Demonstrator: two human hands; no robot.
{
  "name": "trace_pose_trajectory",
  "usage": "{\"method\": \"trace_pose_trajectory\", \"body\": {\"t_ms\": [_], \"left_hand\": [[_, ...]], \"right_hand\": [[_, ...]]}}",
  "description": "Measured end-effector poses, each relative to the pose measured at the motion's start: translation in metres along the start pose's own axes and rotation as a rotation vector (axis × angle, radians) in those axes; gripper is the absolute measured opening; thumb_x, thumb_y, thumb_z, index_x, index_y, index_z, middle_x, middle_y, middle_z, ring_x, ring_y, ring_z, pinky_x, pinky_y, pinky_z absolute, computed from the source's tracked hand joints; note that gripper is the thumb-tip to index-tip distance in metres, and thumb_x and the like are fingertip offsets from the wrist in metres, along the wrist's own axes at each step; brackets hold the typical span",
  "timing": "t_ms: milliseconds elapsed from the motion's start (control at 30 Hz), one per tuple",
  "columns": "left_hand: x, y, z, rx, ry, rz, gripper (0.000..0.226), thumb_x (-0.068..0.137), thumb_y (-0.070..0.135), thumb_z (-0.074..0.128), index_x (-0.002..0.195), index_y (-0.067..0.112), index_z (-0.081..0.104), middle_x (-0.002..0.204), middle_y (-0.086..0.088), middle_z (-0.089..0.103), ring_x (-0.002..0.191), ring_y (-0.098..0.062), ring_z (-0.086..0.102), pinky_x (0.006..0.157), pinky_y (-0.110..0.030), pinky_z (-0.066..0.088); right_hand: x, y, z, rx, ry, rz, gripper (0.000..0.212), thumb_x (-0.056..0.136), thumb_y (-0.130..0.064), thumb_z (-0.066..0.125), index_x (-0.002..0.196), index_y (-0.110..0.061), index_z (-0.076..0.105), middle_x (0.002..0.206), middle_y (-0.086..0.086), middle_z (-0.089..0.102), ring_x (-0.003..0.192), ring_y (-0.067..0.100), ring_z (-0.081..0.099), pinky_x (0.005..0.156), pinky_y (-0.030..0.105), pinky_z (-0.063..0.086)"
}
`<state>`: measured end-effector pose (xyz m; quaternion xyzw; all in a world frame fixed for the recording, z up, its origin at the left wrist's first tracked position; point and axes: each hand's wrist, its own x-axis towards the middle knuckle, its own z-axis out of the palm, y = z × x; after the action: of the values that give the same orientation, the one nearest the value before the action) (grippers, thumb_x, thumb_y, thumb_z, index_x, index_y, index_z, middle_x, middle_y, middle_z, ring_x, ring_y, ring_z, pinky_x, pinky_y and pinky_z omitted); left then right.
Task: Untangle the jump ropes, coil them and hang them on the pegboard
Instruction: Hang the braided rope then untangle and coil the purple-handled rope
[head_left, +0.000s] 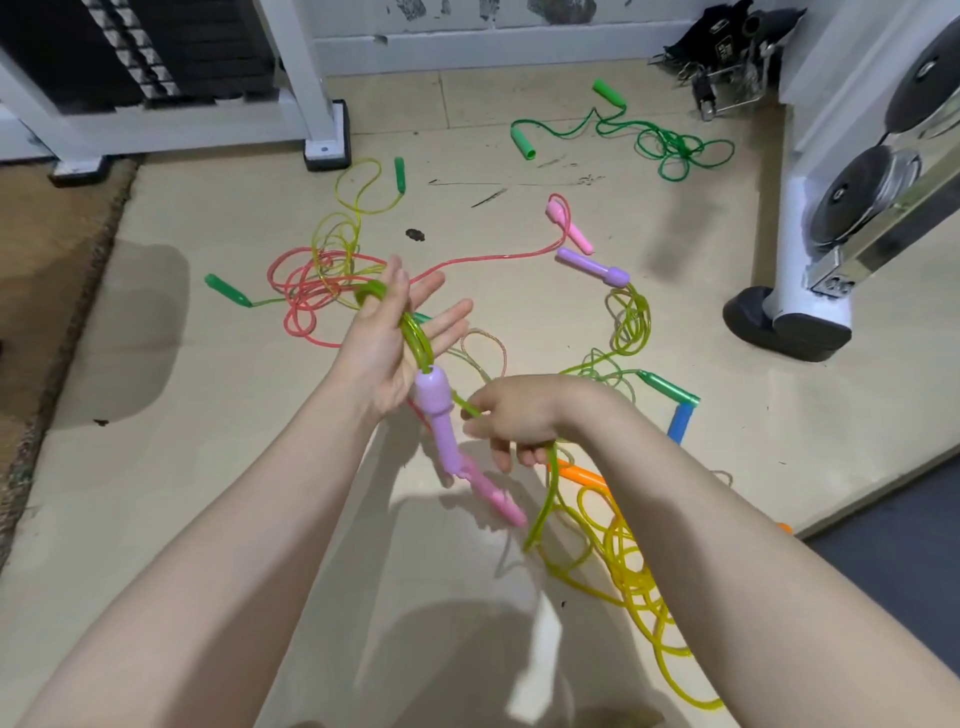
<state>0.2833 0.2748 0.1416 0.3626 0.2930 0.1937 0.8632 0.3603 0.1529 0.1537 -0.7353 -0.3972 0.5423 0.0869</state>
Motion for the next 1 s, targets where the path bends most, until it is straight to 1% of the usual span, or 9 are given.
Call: {"method": "trace_pose_trajectory", "body": {"t_ms": [100,200,367,500,600,700,767,900,1000], "left_hand": [[-0.001,0.001,-0.013,0.043,-0.017,-0.069,0.047,0.102,0.022,0.033,0.147,0.031,0.021,0.142,-0.007,0.044,0.082,-0.029,0.071,0.070,-0.039,0.059],[-0.006,-0.001,-0.003,0.237,-0.087,-0.149,0.039,0.102,0.017,0.032,0.140,0.023,0.032,0.121,-0.010,0.059,0.067,-0.026,0.071,0.060,-0.036,0.059],[-0.013,-0.005,0.023,0.645,-0.216,-0.240,0.020,0.099,0.016,0.039,0.110,0.002,0.048,0.060,-0.012,0.056,0.040,-0.020,0.051,0.042,-0.022,0.044],[-0.024,-0.004,0.041,0.777,-0.518,-0.550,0.055,0.094,0.052,0.024,0.075,0.008,0.050,0.034,0.001,0.032,0.024,-0.004,0.015,0.039,-0.010,0.012],[-0.024,-0.001,0.048,0.606,-0.644,-0.575,0.065,0.081,0.067,0.018,0.072,0.009,0.046,0.032,0.004,0.028,0.022,-0.001,0.014,0.040,-0.010,0.009],[-0.024,0.001,0.039,0.395,-0.623,-0.398,0.045,0.083,0.046,0.034,0.093,0.008,0.057,0.033,0.010,0.027,0.022,0.003,0.016,0.035,-0.010,0.010],[-0.021,0.002,0.029,0.226,-0.540,-0.275,0.037,0.083,0.029,0.040,0.108,0.009,0.058,0.036,0.011,0.029,0.022,0.004,0.019,0.032,-0.013,0.009],[-0.009,0.003,0.014,-0.302,-0.289,-0.087,0.032,0.078,0.015,0.042,0.104,0.011,0.060,0.035,0.008,0.036,0.018,-0.003,0.025,0.026,-0.012,0.013],[-0.002,0.008,0.004,-0.625,-0.192,0.014,0.028,0.086,0.013,0.041,0.110,0.014,0.055,0.063,0.001,0.066,0.022,-0.005,0.033,0.025,-0.013,0.024]], "right_hand": [[-0.006,-0.017,-0.005,-0.171,0.049,-0.087,0.017,0.092,-0.020,0.053,0.100,-0.006,0.061,0.064,0.003,0.047,0.050,0.018,0.038,0.048,0.024,0.031],[-0.013,-0.019,-0.022,-0.112,0.214,-0.189,0.020,0.088,-0.018,0.061,0.087,0.002,0.063,0.055,-0.009,0.050,0.050,0.014,0.042,0.048,0.023,0.032],[-0.027,0.012,-0.038,0.307,0.400,-0.220,0.021,0.081,-0.014,0.070,0.073,0.004,0.062,0.044,-0.004,0.038,0.040,0.009,0.027,0.036,0.016,0.018],[-0.023,0.030,-0.047,0.766,0.531,-0.297,0.031,0.089,-0.022,0.059,0.062,-0.014,0.047,0.044,-0.006,0.032,0.036,0.005,0.019,0.036,0.017,0.010],[-0.013,0.041,-0.043,0.916,0.708,-0.278,0.034,0.094,-0.032,0.052,0.075,-0.004,0.054,0.050,-0.004,0.034,0.037,0.006,0.021,0.039,0.018,0.013],[0.000,0.035,-0.030,0.918,0.836,-0.293,0.037,0.096,-0.033,0.049,0.063,-0.018,0.042,0.043,-0.008,0.035,0.037,0.006,0.025,0.040,0.020,0.019],[0.006,0.025,-0.026,0.942,0.867,-0.324,0.035,0.098,-0.032,0.046,0.066,-0.017,0.049,0.049,-0.004,0.039,0.038,0.007,0.030,0.039,0.018,0.021],[0.013,0.016,-0.013,0.788,0.689,-0.338,0.043,0.101,-0.032,0.037,0.066,-0.012,0.053,0.050,0.001,0.046,0.038,0.010,0.037,0.041,0.020,0.029],[0.018,0.025,0.003,0.482,0.530,-0.250,0.045,0.101,-0.032,0.035,0.061,-0.017,0.049,0.044,-0.009,0.047,0.041,0.005,0.041,0.047,0.020,0.033]]}}
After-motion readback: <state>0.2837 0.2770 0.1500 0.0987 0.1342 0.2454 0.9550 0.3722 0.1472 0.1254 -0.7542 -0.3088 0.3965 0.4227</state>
